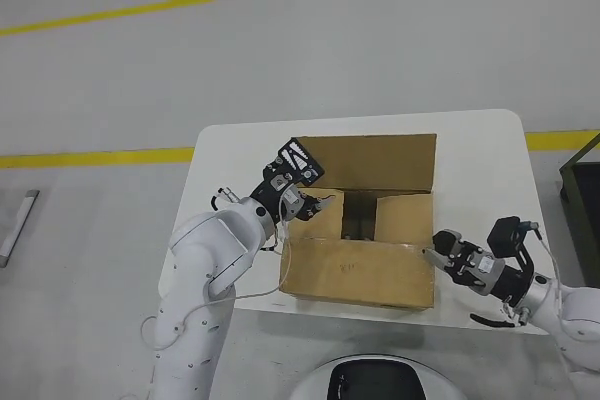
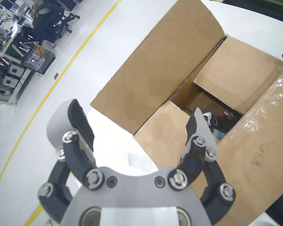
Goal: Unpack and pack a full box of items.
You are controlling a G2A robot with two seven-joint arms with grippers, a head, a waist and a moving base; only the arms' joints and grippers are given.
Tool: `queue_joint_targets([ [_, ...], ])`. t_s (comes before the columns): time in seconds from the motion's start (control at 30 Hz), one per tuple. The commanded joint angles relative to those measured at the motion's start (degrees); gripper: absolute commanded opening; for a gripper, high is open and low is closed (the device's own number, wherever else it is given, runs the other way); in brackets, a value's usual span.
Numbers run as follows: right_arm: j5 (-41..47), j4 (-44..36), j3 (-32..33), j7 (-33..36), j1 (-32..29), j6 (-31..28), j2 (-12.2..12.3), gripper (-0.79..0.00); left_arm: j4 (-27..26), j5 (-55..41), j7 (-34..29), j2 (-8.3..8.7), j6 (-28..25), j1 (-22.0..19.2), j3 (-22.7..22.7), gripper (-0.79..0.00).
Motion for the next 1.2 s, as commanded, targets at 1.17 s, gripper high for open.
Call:
queue_joint_targets([
  [1.17,5.41,-4.12,-0.80,3.89,1.20,-0.03,2.57,-0.785,0.00,0.00,0.00,0.00,0.00,0.00,0.00,0.000],
])
